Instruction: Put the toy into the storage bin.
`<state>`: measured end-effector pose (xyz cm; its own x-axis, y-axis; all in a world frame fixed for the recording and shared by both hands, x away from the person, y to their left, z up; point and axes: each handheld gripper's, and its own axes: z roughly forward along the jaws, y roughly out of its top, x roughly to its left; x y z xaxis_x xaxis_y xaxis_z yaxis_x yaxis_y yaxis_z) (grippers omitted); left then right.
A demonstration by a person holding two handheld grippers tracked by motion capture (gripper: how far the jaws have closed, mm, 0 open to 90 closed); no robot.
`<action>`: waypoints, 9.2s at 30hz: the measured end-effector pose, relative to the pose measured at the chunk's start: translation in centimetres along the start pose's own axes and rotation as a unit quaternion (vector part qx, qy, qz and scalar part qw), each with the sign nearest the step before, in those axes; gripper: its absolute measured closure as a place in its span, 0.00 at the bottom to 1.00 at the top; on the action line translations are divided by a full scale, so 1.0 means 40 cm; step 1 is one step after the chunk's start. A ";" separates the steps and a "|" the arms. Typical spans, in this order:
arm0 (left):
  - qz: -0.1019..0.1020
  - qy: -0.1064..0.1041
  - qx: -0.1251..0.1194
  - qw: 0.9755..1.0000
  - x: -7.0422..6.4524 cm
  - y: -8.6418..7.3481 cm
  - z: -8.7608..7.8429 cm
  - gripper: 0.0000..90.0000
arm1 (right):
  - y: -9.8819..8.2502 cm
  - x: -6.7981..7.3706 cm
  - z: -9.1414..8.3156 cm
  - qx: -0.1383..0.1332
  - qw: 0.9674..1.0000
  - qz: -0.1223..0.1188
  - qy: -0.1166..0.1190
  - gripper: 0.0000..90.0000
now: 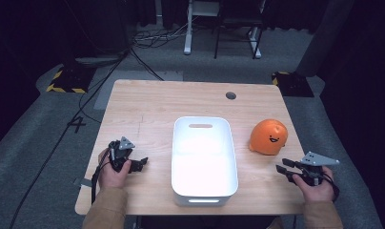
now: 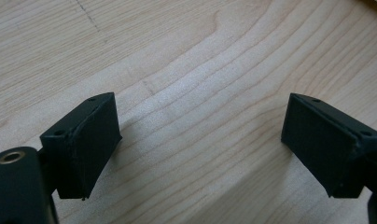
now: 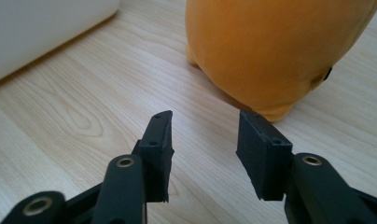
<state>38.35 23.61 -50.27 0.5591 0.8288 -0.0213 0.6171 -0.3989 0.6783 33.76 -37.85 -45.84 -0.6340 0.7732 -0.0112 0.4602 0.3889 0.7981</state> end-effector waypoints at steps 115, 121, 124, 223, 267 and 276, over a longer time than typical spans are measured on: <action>0.013 -0.014 0.004 1.000 -0.001 -0.004 -0.005 0.13 | 0.450 -0.042 -0.072 -0.188 0.963 -0.106 0.161 0.92; 0.013 -0.014 0.005 1.000 -0.001 -0.004 -0.005 0.13 | 0.503 -0.014 -0.072 -0.194 0.958 -0.124 0.170 0.92; 0.013 -0.014 0.004 1.000 -0.001 -0.004 -0.005 0.13 | 0.529 0.003 -0.067 -0.194 0.957 -0.129 0.175 0.92; 0.013 -0.014 0.005 1.000 -0.001 -0.004 -0.005 0.13 | 0.565 0.347 0.357 -0.002 0.953 -0.202 0.227 0.88; 0.012 -0.014 0.005 1.000 -0.001 -0.005 -0.005 0.13 | 0.580 0.182 0.161 -0.073 0.980 -0.125 0.136 0.32; 0.013 -0.012 0.003 1.000 -0.001 -0.005 -0.005 0.13 | 0.553 0.133 0.139 -0.062 0.986 -0.118 0.100 0.25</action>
<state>38.12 23.72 -50.26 0.5881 0.8085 -0.0210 0.6056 -0.4230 0.6741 44.04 -22.36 -31.59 -0.8295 0.5501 -0.0962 0.2135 0.4716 0.8556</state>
